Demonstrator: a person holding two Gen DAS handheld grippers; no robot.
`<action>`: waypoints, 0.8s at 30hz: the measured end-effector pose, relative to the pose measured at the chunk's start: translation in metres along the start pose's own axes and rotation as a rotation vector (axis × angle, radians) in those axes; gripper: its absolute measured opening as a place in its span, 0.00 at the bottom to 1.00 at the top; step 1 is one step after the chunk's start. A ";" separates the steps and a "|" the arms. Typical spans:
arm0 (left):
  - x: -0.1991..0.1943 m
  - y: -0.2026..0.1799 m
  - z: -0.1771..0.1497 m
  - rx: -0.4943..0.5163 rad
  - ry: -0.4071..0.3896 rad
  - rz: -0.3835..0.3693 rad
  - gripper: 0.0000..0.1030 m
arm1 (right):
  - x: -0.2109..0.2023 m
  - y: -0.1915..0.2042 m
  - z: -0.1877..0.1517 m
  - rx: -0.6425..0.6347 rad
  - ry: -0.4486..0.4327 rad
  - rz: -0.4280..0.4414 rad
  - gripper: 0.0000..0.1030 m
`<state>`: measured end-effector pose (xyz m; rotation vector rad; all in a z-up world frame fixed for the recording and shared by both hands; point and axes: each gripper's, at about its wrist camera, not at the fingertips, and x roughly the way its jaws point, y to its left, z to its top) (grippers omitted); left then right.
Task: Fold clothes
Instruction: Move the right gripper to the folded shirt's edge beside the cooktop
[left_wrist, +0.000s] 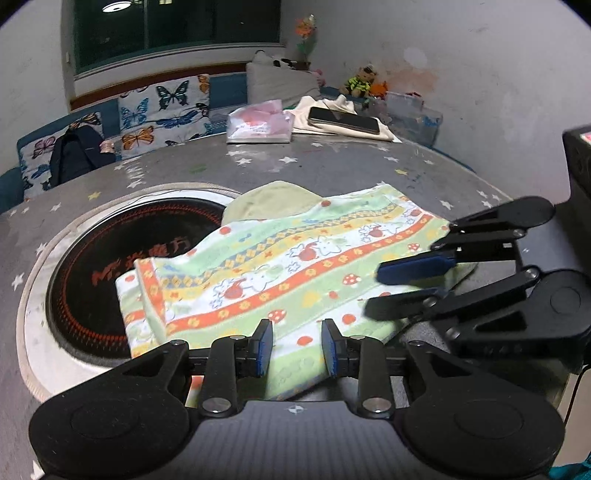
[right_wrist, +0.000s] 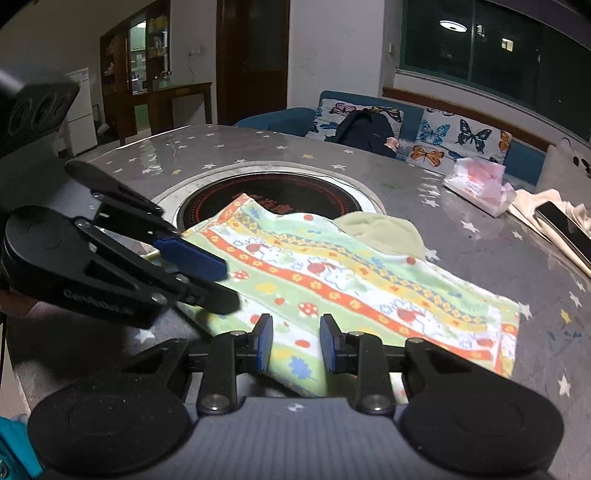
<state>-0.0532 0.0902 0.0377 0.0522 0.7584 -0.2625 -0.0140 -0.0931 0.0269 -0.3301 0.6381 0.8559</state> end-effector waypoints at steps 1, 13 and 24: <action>-0.001 0.001 -0.002 -0.006 -0.002 0.001 0.33 | -0.002 -0.003 -0.003 0.010 0.000 -0.011 0.27; -0.008 0.021 -0.014 -0.076 -0.002 -0.003 0.40 | -0.025 -0.036 -0.027 0.092 0.004 -0.058 0.33; -0.010 0.049 0.006 -0.147 0.016 -0.015 0.39 | -0.008 -0.065 -0.007 0.132 0.023 -0.099 0.34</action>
